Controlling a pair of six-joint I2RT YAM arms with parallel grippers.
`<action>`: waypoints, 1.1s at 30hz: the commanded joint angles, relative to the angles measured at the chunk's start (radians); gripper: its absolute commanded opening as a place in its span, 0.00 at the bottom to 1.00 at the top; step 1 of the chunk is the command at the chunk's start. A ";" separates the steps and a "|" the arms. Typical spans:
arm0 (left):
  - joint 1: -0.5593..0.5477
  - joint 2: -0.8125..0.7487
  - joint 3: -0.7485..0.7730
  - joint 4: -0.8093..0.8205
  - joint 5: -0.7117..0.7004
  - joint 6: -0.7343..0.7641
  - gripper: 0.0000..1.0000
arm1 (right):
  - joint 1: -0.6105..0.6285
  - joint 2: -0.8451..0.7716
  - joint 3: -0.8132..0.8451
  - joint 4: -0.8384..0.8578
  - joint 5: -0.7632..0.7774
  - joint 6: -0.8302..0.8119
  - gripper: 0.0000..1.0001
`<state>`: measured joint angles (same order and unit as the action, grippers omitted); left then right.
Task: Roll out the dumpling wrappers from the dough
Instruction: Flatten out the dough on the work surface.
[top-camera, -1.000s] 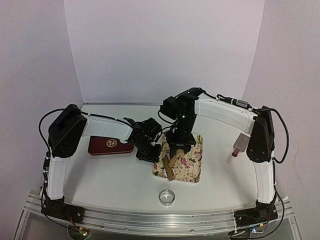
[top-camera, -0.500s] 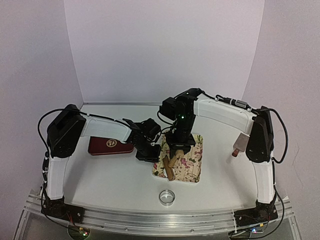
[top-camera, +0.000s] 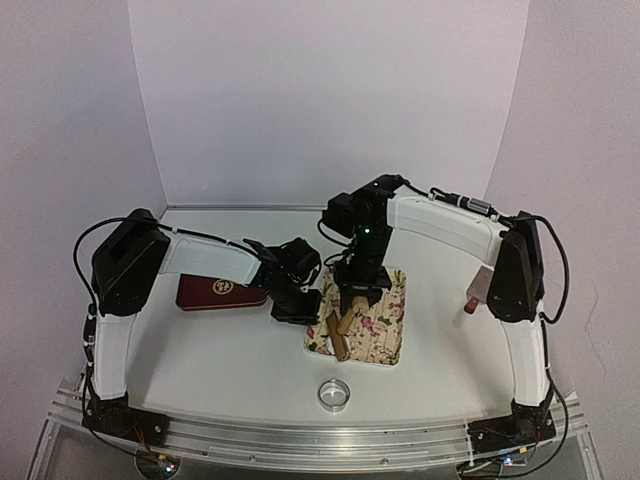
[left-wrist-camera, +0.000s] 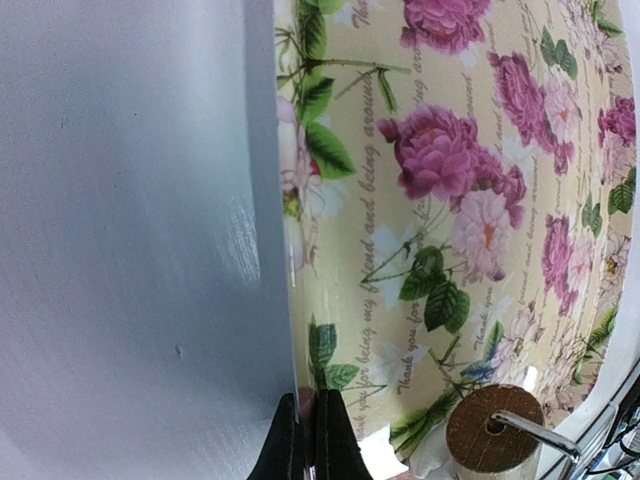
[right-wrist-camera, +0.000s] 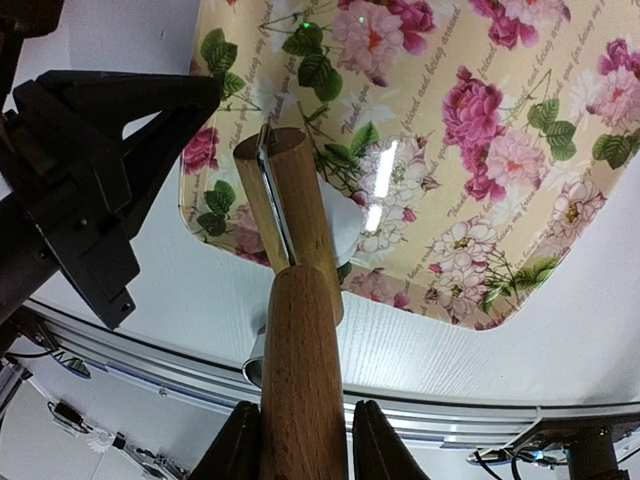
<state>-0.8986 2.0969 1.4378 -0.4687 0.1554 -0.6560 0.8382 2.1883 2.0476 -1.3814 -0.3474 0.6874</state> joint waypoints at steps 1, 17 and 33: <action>0.032 -0.090 -0.059 -0.049 -0.064 -0.003 0.00 | -0.067 0.116 -0.140 0.003 0.279 -0.002 0.00; 0.087 -0.098 -0.074 -0.046 -0.074 0.001 0.00 | -0.148 0.116 -0.220 -0.004 0.343 -0.038 0.00; 0.101 -0.090 -0.066 -0.047 -0.071 0.001 0.00 | -0.168 0.101 -0.255 -0.007 0.382 -0.044 0.00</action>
<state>-0.8539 2.0621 1.3773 -0.4377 0.1902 -0.6632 0.6895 2.1489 1.9044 -1.2936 -0.4956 0.6547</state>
